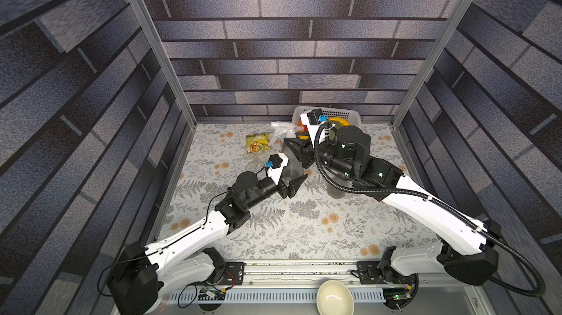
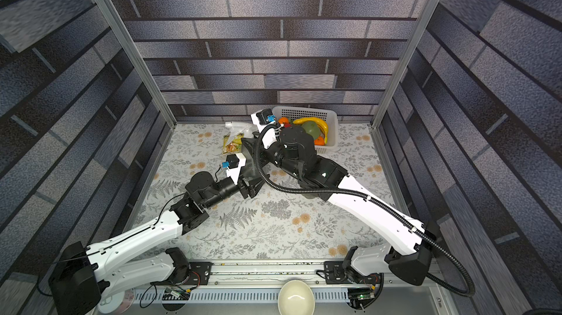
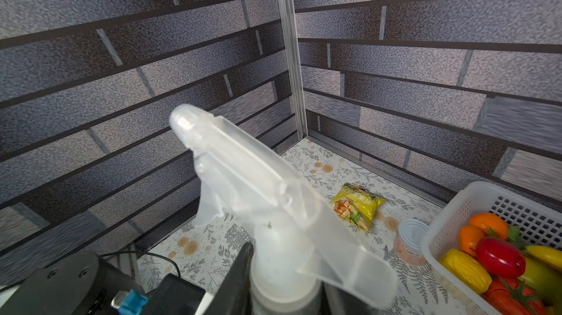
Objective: Attach spray nozzles to spray bottles
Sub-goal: Screw the spray nozzle on the spray bottle, then place the spray bottle at the center of the board.
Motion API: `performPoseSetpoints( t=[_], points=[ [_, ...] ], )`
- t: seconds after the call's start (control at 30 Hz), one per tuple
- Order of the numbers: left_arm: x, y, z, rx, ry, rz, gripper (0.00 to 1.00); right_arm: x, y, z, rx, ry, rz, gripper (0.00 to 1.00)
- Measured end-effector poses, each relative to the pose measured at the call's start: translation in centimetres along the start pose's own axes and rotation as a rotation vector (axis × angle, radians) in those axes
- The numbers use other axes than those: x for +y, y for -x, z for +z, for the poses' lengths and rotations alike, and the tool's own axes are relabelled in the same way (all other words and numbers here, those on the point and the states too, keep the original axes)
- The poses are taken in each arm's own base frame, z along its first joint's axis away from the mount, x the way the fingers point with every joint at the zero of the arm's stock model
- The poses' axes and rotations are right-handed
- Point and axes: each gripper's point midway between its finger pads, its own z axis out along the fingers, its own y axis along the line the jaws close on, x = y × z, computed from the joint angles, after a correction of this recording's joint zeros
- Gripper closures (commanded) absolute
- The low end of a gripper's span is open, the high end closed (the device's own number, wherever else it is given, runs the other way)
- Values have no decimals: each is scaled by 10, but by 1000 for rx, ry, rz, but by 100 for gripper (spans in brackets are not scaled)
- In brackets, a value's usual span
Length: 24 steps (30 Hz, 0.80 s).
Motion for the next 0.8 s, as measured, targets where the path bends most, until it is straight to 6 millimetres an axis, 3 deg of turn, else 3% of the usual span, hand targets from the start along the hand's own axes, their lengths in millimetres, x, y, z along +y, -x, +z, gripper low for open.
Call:
performPoseSetpoints(
  t=[0.13,0.3,0.4,0.5,0.57,0.63,0.8],
  points=[
    [1,0,0,0,17,16,45,0,0,0,-4,-15,-5,69],
    [-2,0,0,0,9,35,45,2,-1,-4,7,-2,-9,60],
    [-6,-2,1,10,-8,46,45,3,-3,-5,21,7,-17,60],
    [-8,-2,0,9,-14,57,45,4,-2,-7,28,12,-10,77],
    [-8,0,-1,4,-14,65,43,5,0,-9,26,18,-5,81],
    [-9,2,-2,-2,-16,70,35,7,1,-11,23,27,-4,83],
    [-9,5,-3,-9,-10,76,0,10,3,-14,18,45,-4,84]
  ],
)
